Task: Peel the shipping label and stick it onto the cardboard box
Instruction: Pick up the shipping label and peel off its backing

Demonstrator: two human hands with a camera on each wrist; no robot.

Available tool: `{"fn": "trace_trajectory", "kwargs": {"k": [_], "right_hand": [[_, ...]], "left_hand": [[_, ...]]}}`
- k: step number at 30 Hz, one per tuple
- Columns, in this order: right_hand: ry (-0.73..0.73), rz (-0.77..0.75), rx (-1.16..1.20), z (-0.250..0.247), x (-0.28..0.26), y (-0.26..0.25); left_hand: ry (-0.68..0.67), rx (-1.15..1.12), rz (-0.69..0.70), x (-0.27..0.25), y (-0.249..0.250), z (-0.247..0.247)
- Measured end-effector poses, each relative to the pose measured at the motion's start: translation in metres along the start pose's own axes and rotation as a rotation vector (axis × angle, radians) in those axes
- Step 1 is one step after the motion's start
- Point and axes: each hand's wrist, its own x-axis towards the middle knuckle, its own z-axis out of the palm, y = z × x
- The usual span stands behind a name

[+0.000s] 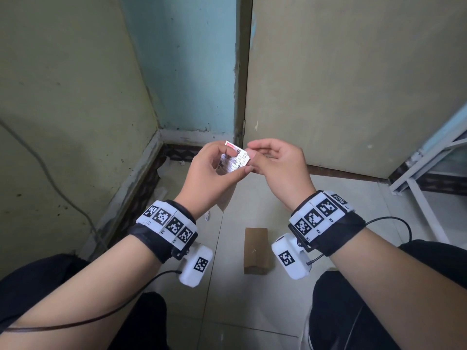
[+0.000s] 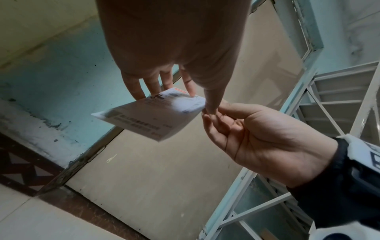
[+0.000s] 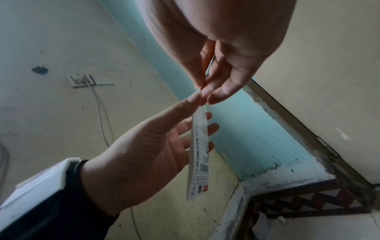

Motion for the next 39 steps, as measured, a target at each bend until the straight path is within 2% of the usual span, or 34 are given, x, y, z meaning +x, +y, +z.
{"fn": "trace_trajectory", "kwargs": {"k": [6, 12, 16, 39], "right_hand": [[0.007, -0.003, 0.043, -0.003, 0.001, -0.003], [-0.012, -0.073, -0.194, -0.008, 0.003, 0.002], [-0.023, -0.091, -0.249, -0.009, 0.001, 0.002], [-0.046, 0.018, -0.244, -0.006, -0.002, -0.004]], "left_hand": [[0.000, -0.143, -0.086, -0.001, 0.002, -0.002], [0.012, -0.161, -0.085, -0.001, 0.003, -0.003], [0.009, -0.169, -0.078, -0.002, 0.003, -0.003], [-0.020, -0.146, -0.073, -0.004, 0.000, -0.002]]}}
